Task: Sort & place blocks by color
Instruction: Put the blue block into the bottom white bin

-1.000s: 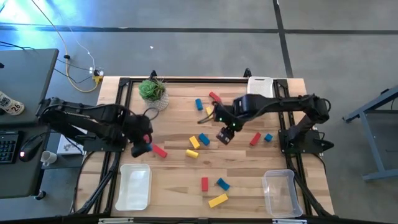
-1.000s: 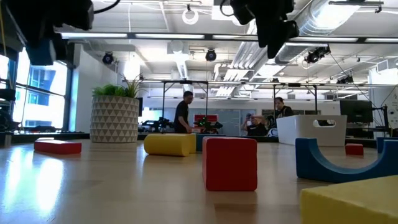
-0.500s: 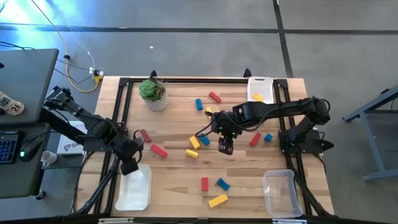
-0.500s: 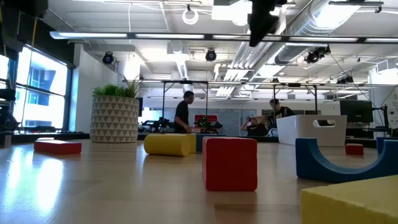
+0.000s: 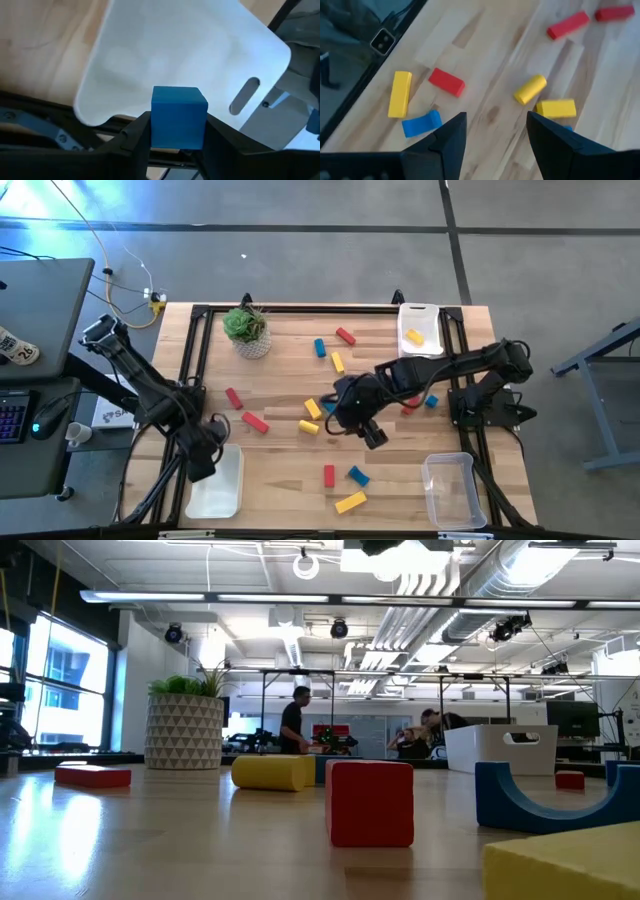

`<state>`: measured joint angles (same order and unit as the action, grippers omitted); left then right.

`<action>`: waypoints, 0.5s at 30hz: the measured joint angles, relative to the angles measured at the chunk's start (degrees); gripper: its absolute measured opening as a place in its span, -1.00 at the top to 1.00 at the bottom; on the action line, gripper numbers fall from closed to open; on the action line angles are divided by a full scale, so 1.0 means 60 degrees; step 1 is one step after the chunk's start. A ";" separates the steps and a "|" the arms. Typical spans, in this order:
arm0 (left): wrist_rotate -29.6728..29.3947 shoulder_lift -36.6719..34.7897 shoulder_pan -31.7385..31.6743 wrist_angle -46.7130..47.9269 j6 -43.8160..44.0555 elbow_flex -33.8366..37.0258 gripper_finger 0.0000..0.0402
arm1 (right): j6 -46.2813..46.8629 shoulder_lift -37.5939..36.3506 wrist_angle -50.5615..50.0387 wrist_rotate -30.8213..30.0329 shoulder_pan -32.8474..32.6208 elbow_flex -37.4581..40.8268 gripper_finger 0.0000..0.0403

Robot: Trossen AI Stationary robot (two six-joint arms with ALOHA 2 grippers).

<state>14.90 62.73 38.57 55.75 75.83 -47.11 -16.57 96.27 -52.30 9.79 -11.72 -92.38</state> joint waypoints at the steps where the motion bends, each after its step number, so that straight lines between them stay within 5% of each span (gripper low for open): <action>1: 0.0044 0.0062 0.0039 -0.0206 0.0017 -0.0002 0.35 | -0.0232 0.0000 0.0093 0.0011 -0.0054 0.0000 0.04; 15: 0.0471 0.1272 0.0164 -0.1853 0.0587 -0.0004 0.28 | -0.1993 0.0952 0.0694 0.0599 -0.0616 0.0000 0.04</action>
<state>17.72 70.37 39.55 44.63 79.35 -47.13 -28.52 101.98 -48.14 13.38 -15.42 -92.38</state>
